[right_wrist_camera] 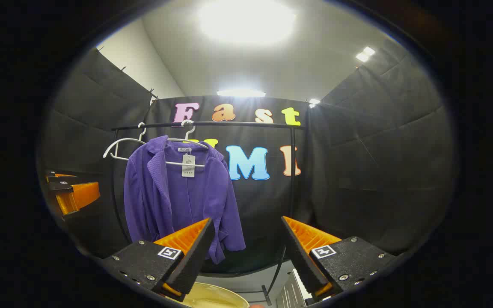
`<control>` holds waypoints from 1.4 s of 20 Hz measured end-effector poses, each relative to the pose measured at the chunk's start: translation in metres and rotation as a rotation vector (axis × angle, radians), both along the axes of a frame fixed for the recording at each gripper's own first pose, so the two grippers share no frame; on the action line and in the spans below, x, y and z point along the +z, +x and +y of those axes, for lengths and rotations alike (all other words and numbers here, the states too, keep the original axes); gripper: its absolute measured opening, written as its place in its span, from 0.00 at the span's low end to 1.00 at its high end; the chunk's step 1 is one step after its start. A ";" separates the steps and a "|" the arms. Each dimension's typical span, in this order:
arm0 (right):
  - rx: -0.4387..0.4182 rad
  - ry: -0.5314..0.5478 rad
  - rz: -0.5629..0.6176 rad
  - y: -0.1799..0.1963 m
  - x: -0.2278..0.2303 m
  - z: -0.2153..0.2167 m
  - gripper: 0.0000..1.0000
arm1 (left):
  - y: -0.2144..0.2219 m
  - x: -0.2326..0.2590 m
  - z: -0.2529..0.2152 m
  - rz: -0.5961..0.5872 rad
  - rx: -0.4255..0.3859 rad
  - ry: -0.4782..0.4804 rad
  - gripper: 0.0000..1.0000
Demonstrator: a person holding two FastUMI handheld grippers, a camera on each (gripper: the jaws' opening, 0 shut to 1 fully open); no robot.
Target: Grasp the clothes on the hanger with both hands and then place them into the laundry hamper below.
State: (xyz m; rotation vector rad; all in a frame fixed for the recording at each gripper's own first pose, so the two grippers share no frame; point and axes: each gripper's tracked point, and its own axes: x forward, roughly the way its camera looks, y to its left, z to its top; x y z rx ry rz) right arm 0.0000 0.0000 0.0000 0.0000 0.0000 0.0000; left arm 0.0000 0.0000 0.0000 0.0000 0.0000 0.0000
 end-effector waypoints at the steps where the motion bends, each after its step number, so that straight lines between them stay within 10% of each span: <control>1: -0.001 0.001 -0.003 0.000 0.001 0.000 0.94 | 0.000 0.000 0.002 -0.002 0.000 0.000 0.98; 20: 0.046 0.004 -0.017 0.005 0.009 0.001 0.94 | 0.026 -0.002 0.012 0.012 0.014 -0.006 0.92; 28: 0.107 0.047 -0.070 0.092 0.060 0.012 0.94 | 0.089 0.036 -0.012 -0.021 0.018 -0.028 0.92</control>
